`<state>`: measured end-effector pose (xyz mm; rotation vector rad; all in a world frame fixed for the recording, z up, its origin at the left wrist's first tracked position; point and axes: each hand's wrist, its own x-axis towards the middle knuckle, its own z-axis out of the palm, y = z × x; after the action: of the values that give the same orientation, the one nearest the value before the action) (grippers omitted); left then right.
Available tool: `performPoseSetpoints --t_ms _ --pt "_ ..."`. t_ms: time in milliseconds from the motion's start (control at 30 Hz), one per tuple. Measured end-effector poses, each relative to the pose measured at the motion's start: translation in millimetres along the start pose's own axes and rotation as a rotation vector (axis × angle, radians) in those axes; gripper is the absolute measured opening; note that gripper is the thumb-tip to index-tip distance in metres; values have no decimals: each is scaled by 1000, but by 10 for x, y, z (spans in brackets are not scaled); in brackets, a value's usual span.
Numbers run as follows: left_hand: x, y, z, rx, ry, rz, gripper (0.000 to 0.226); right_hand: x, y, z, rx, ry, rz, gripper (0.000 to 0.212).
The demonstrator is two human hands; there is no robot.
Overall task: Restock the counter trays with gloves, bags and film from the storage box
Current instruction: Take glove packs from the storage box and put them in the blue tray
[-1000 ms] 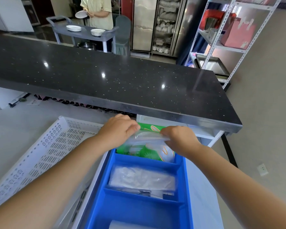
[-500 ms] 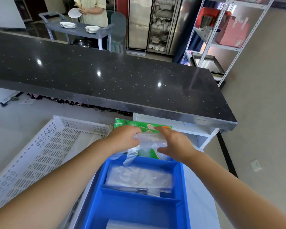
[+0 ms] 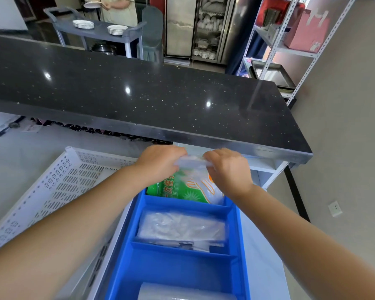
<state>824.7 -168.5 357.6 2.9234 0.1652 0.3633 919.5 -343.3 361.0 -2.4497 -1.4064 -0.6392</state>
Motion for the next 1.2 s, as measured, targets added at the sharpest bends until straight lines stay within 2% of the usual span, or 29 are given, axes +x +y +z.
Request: performPoseSetpoints --t_ms 67,100,167,233,300,400,533,600,667,767,833,900,1000,1100,1200 --pt "-26 -4 1 87 188 86 26 -59 28 18 -88 215 -105 14" --pt "-55 3 24 136 247 121 27 -106 29 56 -117 265 -139 13" --pt "-152 27 125 188 248 175 29 -220 10 166 -123 284 -161 13" --pt "-254 -3 307 153 118 168 26 -356 -35 295 -117 205 -155 12" --pt "-326 -59 413 89 -59 68 22 -467 -96 401 -89 94 -137 17" --pt "-400 -153 402 34 -208 -58 42 -536 -137 482 26 -77 -48 22" --pt "-493 -243 329 -64 -290 -115 68 -509 -158 538 127 -329 101 8" --pt "-525 -250 334 -103 -256 -107 60 -446 -157 580 175 -458 165 15" --pt "-535 -243 371 -111 -217 -98 43 -373 -161 593 242 -570 210 23" --pt "-502 -229 446 -52 -208 -98 27 -322 -116 576 289 -652 256 29" --pt "-446 -214 487 19 -227 -86 18 -341 -37 500 257 -628 267 40" --pt "-390 -210 508 69 -216 -59 10 -374 53 413 194 -498 224 46" --pt "-340 -201 553 132 -185 -31 10 -409 126 350 138 -328 73 37" --pt "-357 -202 558 169 -196 17 12 -441 80 399 106 -386 -21 26" --pt "-443 -358 517 227 -220 84 11 -478 61 461 108 -462 43 23"
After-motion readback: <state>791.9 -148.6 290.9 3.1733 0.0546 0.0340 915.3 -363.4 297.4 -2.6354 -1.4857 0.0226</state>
